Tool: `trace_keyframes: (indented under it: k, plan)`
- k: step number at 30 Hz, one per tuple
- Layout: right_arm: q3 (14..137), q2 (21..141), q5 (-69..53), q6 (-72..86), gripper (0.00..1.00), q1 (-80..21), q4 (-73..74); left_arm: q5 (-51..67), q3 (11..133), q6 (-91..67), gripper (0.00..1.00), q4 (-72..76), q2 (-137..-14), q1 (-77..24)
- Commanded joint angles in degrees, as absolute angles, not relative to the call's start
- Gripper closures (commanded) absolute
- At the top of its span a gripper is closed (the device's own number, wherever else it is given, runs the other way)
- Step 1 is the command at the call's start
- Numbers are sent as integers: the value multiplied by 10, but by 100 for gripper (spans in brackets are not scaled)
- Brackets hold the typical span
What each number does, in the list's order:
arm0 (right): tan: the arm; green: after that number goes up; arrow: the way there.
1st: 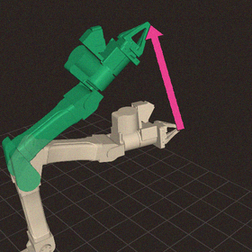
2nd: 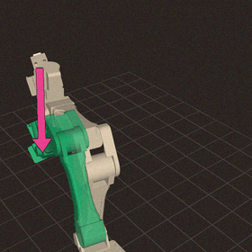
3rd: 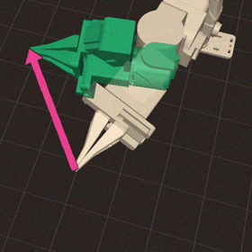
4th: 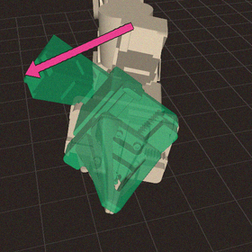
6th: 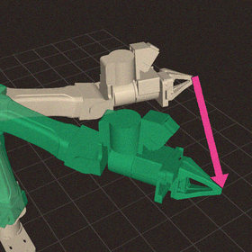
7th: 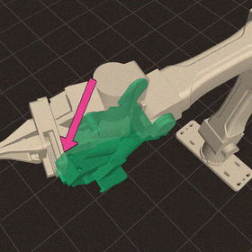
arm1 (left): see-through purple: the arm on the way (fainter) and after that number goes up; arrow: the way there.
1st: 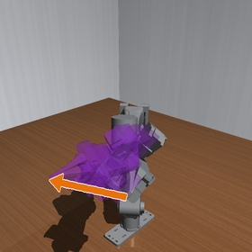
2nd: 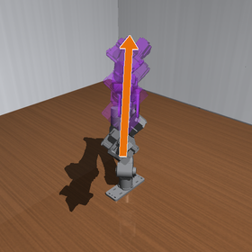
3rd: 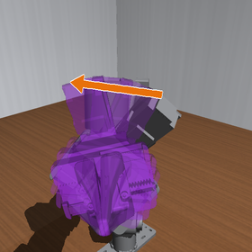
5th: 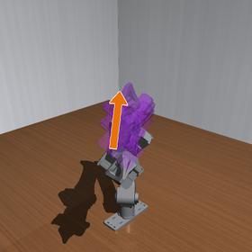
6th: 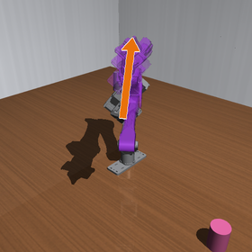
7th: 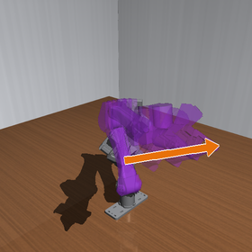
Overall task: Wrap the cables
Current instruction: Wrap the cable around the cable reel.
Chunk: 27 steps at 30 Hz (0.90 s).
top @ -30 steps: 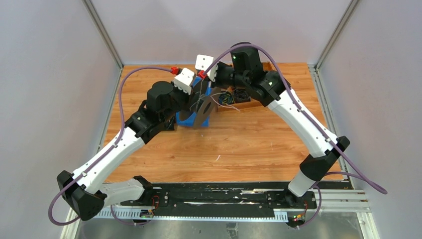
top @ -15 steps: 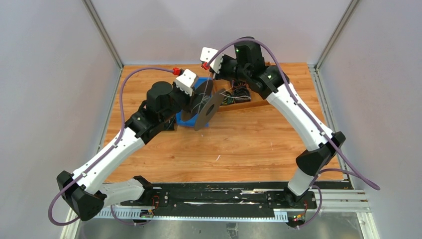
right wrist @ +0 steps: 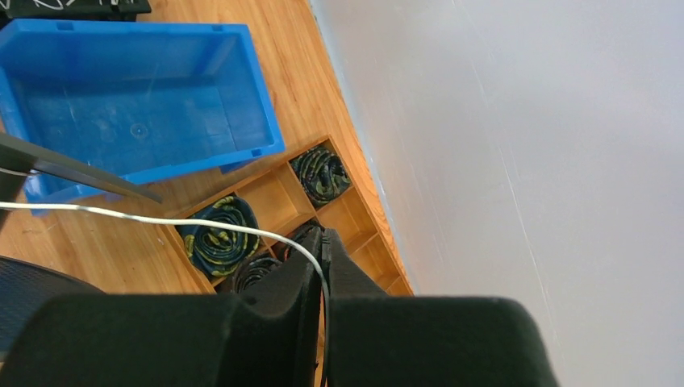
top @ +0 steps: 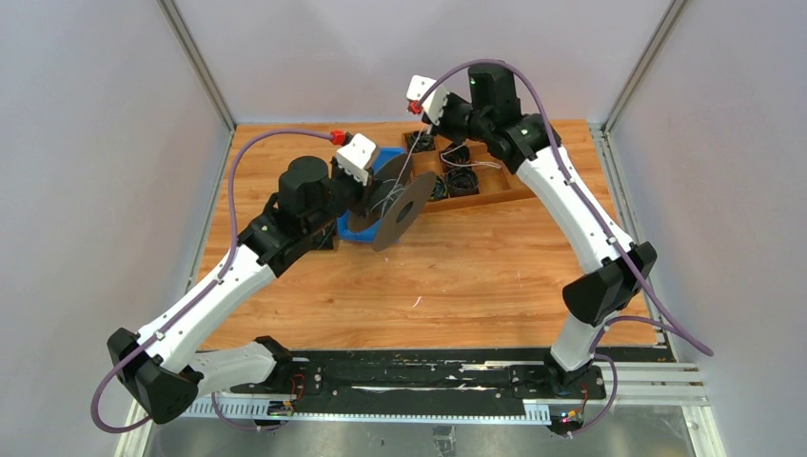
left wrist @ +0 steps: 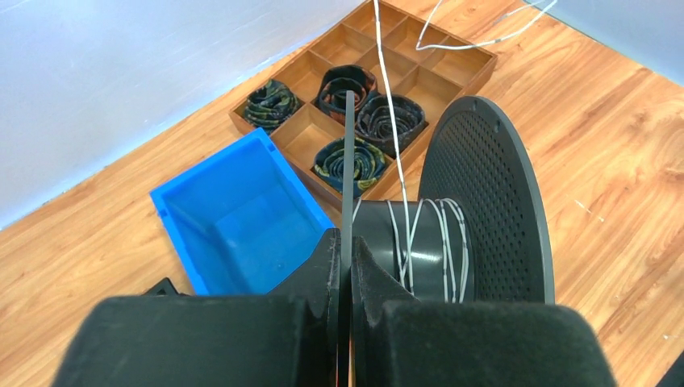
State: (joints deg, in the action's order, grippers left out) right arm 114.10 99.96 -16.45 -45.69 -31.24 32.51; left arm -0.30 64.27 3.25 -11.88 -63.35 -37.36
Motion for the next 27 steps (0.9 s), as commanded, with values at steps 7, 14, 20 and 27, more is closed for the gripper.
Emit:
trace_keyframes:
  k: [7, 14, 20, 27]
  plan:
    - [1080, 1020, -194, -434, 99, -261, 286, 37, 656, 31, 100, -96, -613, -378]
    - [1013, 1013, -241, -398, 99, -230, 251, 39, 669, 7, 100, -101, -612, -367]
    - [954, 1013, -285, -362, 99, -230, 233, 46, 675, -17, 100, -99, -612, -354]
    - [893, 1010, -313, -338, 99, -230, 199, 74, 685, -43, 100, -96, -613, -340]
